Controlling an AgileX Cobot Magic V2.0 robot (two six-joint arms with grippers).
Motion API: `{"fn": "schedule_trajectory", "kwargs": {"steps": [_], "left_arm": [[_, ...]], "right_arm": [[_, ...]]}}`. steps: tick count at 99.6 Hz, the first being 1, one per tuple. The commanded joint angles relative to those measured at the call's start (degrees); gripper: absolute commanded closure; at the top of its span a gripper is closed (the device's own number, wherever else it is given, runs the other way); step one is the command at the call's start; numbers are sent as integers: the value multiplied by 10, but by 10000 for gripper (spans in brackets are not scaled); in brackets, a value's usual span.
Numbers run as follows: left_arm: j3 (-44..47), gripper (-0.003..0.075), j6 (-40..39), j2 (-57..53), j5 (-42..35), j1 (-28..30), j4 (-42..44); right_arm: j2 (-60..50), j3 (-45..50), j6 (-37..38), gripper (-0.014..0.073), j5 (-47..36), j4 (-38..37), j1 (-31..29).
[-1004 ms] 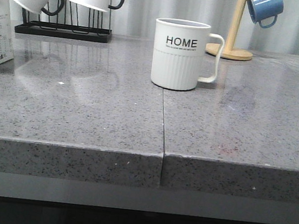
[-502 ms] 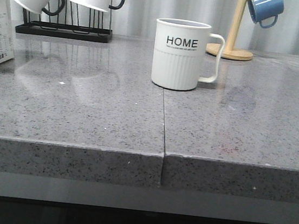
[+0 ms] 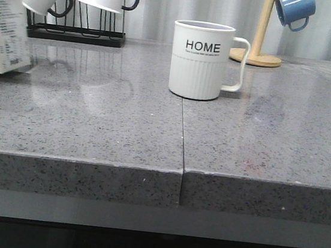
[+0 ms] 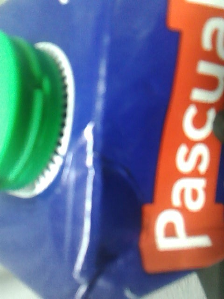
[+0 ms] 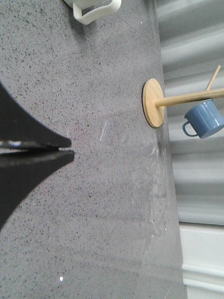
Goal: Place milk next to cup
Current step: 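Lift the milk carton and carry it beside the mug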
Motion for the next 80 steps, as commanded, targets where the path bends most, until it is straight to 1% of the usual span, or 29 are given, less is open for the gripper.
{"fn": "schedule_trajectory", "kwargs": {"steps": [1, 11, 23, 41, 52, 60, 72, 80], "left_arm": [[-51, 591, 31, -37, -112, -31, -31], [-72, 591, 62, -37, -112, -67, -69], [-100, 591, 94, -24, -130, -109, -98], [-147, 596, 95, 17, -138, -157, -98], [-170, 596, 95, 41, -139, -178, -101], [-181, 596, 95, 54, -147, -189, -118], [-183, 596, 98, 71, -167, -208, -149], [-183, 596, 99, 80, -173, -217, -155]], "right_arm": [[1, -16, 0, 713, -40, -5, -4], [1, -16, 0, 713, -40, -5, -4], [1, -16, 0, 713, -40, -5, -4], [1, -16, 0, 713, -40, -5, -4], [1, -16, 0, 713, -40, -5, -4], [1, -16, 0, 713, -40, -5, -4], [1, -16, 0, 713, -40, -5, -4], [1, -16, 0, 713, -40, -5, -4]]}}
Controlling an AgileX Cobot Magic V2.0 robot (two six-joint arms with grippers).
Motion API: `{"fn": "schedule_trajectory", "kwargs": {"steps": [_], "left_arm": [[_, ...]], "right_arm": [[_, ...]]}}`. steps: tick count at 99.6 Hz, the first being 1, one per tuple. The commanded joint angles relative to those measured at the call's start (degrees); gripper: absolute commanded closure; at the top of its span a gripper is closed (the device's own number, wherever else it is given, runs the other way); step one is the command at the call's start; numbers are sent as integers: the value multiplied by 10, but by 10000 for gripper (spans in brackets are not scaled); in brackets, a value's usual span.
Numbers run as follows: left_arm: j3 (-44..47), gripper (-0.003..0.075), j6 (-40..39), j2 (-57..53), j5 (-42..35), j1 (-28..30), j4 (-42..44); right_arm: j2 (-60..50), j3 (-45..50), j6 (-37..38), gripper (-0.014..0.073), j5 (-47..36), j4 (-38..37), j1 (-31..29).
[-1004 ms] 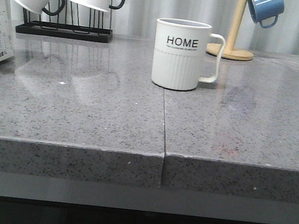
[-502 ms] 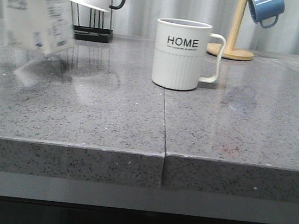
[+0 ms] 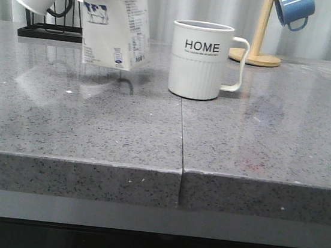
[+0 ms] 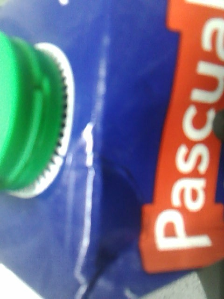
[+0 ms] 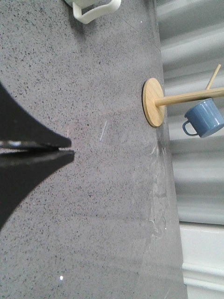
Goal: Place milk next to cup
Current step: 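Lift the milk carton and carry it beside the mug, then lower the carton onto the table, open the left gripper, withdraw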
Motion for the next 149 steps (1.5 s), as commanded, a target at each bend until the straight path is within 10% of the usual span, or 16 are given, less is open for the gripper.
{"fn": "schedule_trajectory", "kwargs": {"steps": [1, 51, 101, 149], "left_arm": [[-38, 596, 2, -30, -148, -12, -1], [-38, 561, 15, -2, -139, -27, -21], [-21, 25, 15, -2, -97, -27, -22], [39, 30, 15, -77, -30, -19, -17]], "right_arm": [[1, -16, 0, 713, -40, -5, -4], [1, -16, 0, 713, -40, -5, -4], [1, -16, 0, 713, -40, -5, -4], [1, -16, 0, 713, -40, -5, -4]]}}
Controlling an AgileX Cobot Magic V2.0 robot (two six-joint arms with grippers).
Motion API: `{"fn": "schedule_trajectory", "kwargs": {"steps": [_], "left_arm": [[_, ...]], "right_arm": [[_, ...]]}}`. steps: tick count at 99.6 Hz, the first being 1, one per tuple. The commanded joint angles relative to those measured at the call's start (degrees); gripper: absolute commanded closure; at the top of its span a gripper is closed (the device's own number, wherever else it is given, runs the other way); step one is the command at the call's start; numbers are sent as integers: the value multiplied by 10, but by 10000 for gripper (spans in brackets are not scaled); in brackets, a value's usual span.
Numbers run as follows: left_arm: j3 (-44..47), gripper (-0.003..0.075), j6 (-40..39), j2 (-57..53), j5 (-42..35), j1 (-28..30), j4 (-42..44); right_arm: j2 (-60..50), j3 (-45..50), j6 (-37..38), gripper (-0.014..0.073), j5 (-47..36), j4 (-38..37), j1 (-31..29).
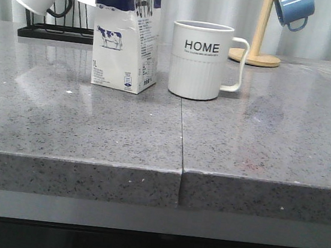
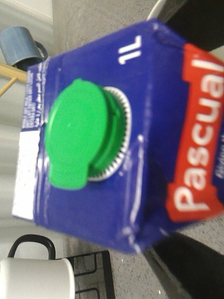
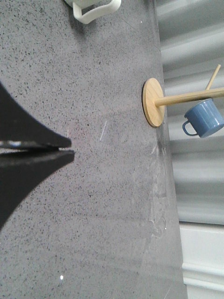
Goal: Place milk next to cup
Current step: 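Lower the carton onto the table, open the left gripper, withdraw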
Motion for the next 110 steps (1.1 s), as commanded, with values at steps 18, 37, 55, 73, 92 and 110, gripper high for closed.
{"fn": "schedule_trajectory", "kwargs": {"steps": [18, 37, 55, 73, 92, 110], "left_arm": [[77, 30, -1, -121, -9, 25, 9], [140, 30, -3, -213, 14, 63, 16], [188, 30, -62, -311, 35, 136, 79], [220, 30, -105, -400, 88, 204, 146], [267, 30, -170, -490, 132, 264, 218], [304, 30, -207, -574, 157, 324, 257]], "right_arm": [[1, -16, 0, 713, -40, -5, -4], [1, -16, 0, 713, -40, -5, -4], [1, -16, 0, 713, -40, -5, -4], [1, -16, 0, 713, -40, -5, -4], [1, -16, 0, 662, -40, -5, -4], [1, -16, 0, 662, -40, -5, -4]]}}
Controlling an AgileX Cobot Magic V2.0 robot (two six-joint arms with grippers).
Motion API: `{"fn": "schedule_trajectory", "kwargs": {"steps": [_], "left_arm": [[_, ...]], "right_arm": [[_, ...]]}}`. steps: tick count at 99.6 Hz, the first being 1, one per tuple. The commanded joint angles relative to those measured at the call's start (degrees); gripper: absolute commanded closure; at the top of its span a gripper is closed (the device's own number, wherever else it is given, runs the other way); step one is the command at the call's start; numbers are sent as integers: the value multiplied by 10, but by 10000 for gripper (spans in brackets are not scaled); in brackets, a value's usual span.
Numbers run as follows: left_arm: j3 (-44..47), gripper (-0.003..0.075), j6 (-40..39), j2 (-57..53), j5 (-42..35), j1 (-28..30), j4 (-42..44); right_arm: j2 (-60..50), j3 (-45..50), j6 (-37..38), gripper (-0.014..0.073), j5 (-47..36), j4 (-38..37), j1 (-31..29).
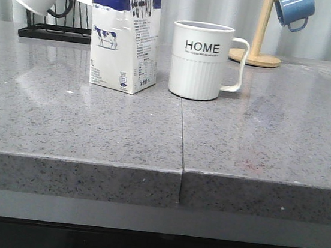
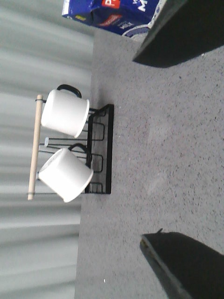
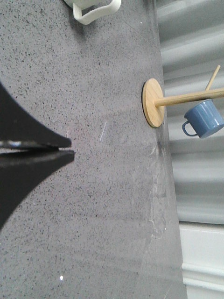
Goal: Place milk next to cup
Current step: 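Lower the carton onto the table, open the left gripper, withdraw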
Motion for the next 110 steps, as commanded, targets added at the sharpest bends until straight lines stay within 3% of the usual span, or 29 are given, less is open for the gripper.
{"fn": "schedule_trajectory", "kwargs": {"steps": [1, 24, 25, 34, 54, 110], "left_arm": [[-2, 30, -35, -41, -26, 22, 32], [28, 34, -55, -128, 16, 37, 57], [44, 104, -55, -153, 27, 37, 57], [51, 239, -55, -164, 27, 37, 57], [51, 743, -54, -166, 29, 37, 57], [51, 741, -50, -166, 26, 37, 66]], "right_arm": [[1, -16, 0, 662, -40, -5, -4], [1, -16, 0, 662, -40, -5, -4], [1, -16, 0, 662, -40, -5, -4], [1, -16, 0, 662, -40, -5, -4], [1, -16, 0, 662, -40, -5, -4], [1, -16, 0, 662, -40, -5, -4]]}}
